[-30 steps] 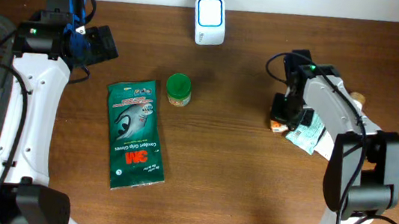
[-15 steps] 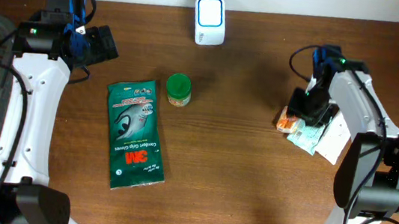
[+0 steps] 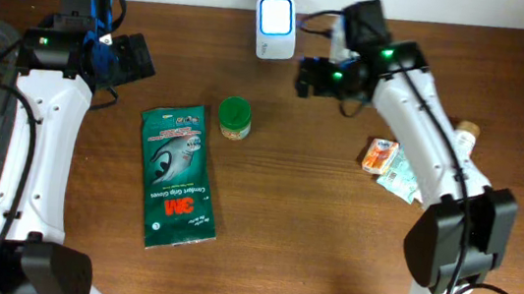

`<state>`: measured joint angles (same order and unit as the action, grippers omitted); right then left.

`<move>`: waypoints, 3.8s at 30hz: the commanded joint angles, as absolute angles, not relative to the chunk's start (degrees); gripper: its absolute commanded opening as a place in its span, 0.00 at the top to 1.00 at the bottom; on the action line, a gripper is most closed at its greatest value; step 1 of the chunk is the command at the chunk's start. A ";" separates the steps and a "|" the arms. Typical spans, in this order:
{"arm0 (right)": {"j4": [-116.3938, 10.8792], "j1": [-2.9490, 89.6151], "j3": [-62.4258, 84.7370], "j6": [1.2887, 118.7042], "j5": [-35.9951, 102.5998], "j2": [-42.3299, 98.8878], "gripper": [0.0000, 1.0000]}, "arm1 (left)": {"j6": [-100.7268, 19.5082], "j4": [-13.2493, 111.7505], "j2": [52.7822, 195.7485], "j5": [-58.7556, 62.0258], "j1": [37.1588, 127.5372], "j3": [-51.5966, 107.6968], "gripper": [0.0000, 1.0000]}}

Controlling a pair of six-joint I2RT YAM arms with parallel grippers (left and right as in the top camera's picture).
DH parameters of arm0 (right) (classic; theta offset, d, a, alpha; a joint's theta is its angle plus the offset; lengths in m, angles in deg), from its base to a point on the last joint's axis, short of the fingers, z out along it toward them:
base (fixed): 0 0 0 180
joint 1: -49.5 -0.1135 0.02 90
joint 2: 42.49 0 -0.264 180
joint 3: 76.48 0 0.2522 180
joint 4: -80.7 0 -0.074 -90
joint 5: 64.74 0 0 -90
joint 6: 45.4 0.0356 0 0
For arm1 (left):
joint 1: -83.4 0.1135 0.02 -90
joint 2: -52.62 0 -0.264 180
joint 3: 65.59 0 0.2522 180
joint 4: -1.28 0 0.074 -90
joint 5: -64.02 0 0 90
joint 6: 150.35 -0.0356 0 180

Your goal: Scan the item barcode

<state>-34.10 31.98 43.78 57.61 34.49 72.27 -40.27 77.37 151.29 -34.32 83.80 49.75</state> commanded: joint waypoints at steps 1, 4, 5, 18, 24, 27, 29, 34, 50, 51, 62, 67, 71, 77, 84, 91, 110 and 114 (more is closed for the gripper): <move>-38.80 27.28 43.56 57.02 35.15 73.47 0.02 | -41.14 77.28 151.12 -34.17 83.95 50.32 0.01; -43.85 24.15 43.56 57.02 35.15 75.33 0.01 | -41.14 77.28 151.12 -34.17 83.95 50.32 0.01; -44.92 23.41 43.56 57.02 35.13 76.03 0.01 | -41.14 77.30 151.12 -34.17 83.95 50.32 0.01; -51.33 17.66 43.56 55.32 35.17 84.00 0.02 | -41.14 77.28 151.12 -34.17 83.95 50.32 0.01; -50.45 17.14 43.56 56.59 35.59 84.79 0.03 | -41.14 77.28 151.12 -34.17 83.95 50.32 0.01; -50.23 16.81 43.56 57.75 35.61 85.42 0.05 | -41.14 77.30 151.12 -34.17 83.95 50.32 0.01; -50.19 16.48 43.56 58.18 35.59 86.30 0.07 | -41.14 77.28 151.12 -34.17 83.95 50.32 0.01; -49.58 16.11 43.56 58.60 35.63 87.54 0.08 | -41.14 77.30 151.12 -34.17 83.95 50.32 0.00; -48.86 16.24 43.69 58.49 36.22 87.57 0.35 | -41.14 77.28 151.12 -34.14 83.95 50.32 0.01; -48.55 16.24 43.69 58.36 36.20 87.02 0.35 | -41.14 77.28 151.12 -34.17 83.95 50.32 0.01; -38.12 16.33 43.73 52.98 33.40 78.89 0.46 | -41.14 77.30 151.12 -34.14 83.95 50.32 0.01; -29.01 18.12 43.73 49.66 31.39 76.66 0.46 | -41.14 77.28 151.12 -34.17 83.95 50.32 0.01; -23.70 20.20 43.60 45.24 29.07 76.81 0.46 | -41.14 77.28 151.12 -34.17 83.95 50.32 0.01; -23.87 23.59 43.01 38.88 29.07 76.92 0.46 | -41.14 77.28 151.12 -34.17 83.95 50.32 0.01; -27.85 24.83 41.18 27.15 31.30 76.92 0.37 | -41.14 77.28 151.12 -34.17 83.95 50.32 0.01; -30.52 24.83 35.73 7.54 42.84 76.92 0.35 | -41.14 77.30 151.12 -34.17 83.95 50.32 0.01; -25.05 24.72 44.89 66.75 33.82 76.92 0.02 | -41.14 77.28 151.12 -34.17 83.95 50.32 0.01; -26.50 24.72 41.04 78.33 27.59 76.92 0.02 | -41.14 77.30 151.12 -34.17 83.95 50.32 0.01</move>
